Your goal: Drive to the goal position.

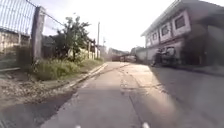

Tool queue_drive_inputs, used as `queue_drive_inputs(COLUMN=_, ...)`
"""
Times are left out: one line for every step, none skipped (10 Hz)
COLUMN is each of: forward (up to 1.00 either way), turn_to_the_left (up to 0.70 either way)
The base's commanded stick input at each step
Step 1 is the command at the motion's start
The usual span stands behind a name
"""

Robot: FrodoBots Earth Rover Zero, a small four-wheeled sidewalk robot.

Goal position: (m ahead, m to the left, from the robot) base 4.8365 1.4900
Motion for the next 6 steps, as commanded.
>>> queue_drive_inputs(forward=1.0, turn_to_the_left=0.0)
queue_drive_inputs(forward=1.0, turn_to_the_left=0.0)
queue_drive_inputs(forward=1.0, turn_to_the_left=0.0)
queue_drive_inputs(forward=1.0, turn_to_the_left=0.0)
queue_drive_inputs(forward=1.0, turn_to_the_left=0.0)
queue_drive_inputs(forward=1.0, turn_to_the_left=0.0)
